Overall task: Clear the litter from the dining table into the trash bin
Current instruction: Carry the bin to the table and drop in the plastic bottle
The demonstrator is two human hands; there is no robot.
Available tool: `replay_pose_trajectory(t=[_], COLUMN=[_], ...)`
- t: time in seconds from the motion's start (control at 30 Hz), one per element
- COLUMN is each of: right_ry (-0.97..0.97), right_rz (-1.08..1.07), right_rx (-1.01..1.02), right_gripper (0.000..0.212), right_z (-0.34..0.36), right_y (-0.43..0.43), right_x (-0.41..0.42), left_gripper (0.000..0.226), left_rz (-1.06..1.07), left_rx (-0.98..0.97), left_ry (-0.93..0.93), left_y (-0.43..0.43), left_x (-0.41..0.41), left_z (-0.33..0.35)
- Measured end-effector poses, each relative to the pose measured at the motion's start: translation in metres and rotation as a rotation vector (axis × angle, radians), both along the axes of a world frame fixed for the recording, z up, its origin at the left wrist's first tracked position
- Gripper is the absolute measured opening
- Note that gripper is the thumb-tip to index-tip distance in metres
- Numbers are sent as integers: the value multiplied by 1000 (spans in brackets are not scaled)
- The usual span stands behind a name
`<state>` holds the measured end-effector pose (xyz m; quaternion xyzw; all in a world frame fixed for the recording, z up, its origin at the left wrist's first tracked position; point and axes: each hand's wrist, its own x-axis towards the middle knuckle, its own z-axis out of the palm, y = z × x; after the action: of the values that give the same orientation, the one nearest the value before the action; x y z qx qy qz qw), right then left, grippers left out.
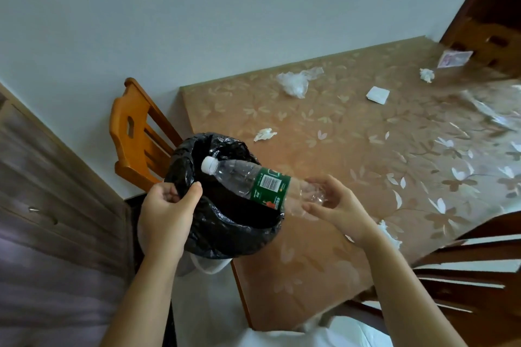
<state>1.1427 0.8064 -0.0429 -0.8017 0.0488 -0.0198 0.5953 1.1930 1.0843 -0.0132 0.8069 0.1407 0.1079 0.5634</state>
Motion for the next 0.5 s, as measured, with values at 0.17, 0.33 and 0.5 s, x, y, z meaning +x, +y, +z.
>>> replay_pose_trajectory(t=[0.17,0.33,0.5], right_ry=[0,-9,-65], right_rz=[41,39,9], right_rx=[-156,-260,-328], right_gripper=[40,43,49], right_z=[6,7,6], right_y=[9,22,32], right_x=[4,17,25], left_gripper=[39,33,22], left_rz=[-62,-128,-157], left_rx=[85,70,-53], left_ry=[-64,-117,-131], left_y=[-13,-19,-23], left_x=[-6,-15,-19], left_z=[9,15,18])
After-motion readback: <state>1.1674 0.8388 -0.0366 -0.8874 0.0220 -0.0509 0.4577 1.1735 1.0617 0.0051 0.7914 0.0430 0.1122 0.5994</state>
